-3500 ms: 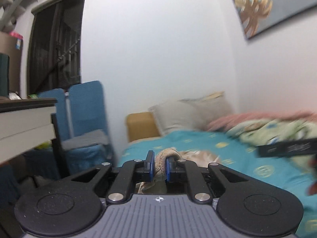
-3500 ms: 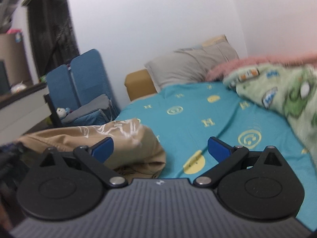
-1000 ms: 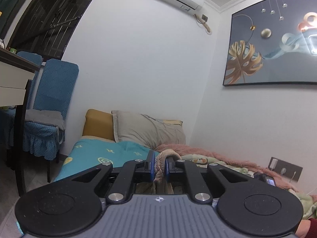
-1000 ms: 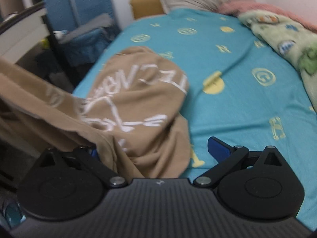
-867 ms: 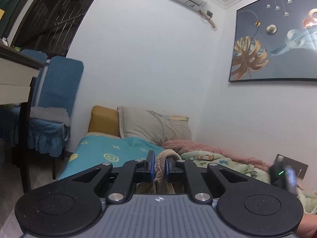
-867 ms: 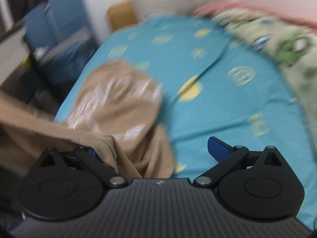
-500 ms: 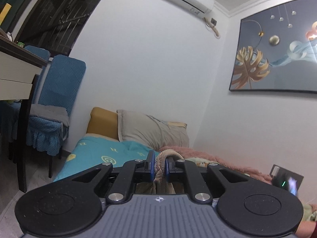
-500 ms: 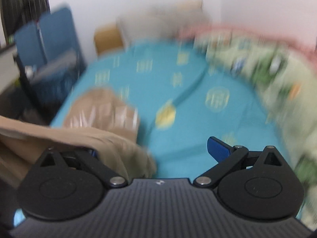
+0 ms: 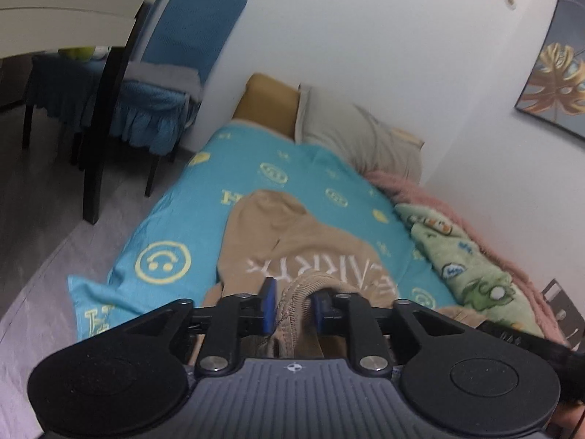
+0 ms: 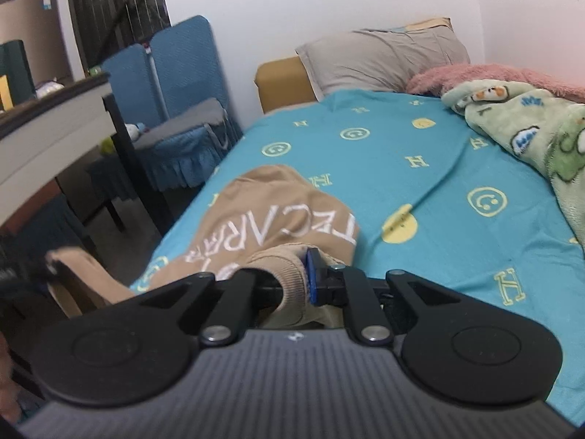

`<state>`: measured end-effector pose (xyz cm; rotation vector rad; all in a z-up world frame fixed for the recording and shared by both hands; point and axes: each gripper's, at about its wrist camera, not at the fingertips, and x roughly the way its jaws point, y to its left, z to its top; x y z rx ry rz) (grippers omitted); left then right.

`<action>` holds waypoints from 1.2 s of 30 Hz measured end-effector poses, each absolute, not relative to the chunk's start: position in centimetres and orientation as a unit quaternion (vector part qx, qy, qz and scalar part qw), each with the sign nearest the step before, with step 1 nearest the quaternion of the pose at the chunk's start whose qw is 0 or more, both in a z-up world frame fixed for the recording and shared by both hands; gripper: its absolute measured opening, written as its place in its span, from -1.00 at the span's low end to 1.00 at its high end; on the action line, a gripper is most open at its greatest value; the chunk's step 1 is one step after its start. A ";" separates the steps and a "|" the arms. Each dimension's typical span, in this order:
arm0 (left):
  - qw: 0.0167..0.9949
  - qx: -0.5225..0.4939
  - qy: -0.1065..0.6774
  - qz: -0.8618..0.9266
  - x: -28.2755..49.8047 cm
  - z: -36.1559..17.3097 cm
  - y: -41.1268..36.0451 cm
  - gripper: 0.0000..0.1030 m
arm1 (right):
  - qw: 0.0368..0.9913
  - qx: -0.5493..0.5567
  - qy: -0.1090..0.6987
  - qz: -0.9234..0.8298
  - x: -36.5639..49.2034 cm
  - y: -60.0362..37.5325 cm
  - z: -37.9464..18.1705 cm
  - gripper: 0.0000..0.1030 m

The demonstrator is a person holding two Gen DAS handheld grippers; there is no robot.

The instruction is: Fold clothes

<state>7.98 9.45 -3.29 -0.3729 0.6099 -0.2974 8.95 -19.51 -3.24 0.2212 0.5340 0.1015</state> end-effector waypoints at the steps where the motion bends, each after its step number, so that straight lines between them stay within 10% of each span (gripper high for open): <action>1: 0.925 -0.174 0.306 -0.146 8.2 -3.3 9.1 0.10 | 0.958 0.114 0.259 0.050 9.0 -19.7 -3.2 -0.77; 16: 0.939 0.053 0.330 -0.084 4.1 -4.8 3.1 0.54 | 0.971 0.153 0.174 -0.065 8.1 -22.7 -2.0 -0.74; 18: 0.954 0.032 0.290 -0.073 2.5 -3.1 3.9 0.55 | 0.970 0.154 0.169 -0.085 8.1 -23.3 -2.0 -0.53; 20: 0.966 -0.014 0.250 -0.063 1.2 -1.5 5.3 0.55 | 0.969 0.153 0.164 -0.104 8.1 -23.8 -1.9 0.34; 22: 0.974 -0.056 0.214 -0.048 0.2 0.3 6.4 0.55 | 0.972 0.136 0.152 -0.120 7.7 -23.8 -1.9 0.75; 36: 0.994 -0.087 0.064 0.003 1.7 16.8 8.7 0.54 | 0.991 0.090 0.081 -0.055 3.9 -22.6 12.1 0.78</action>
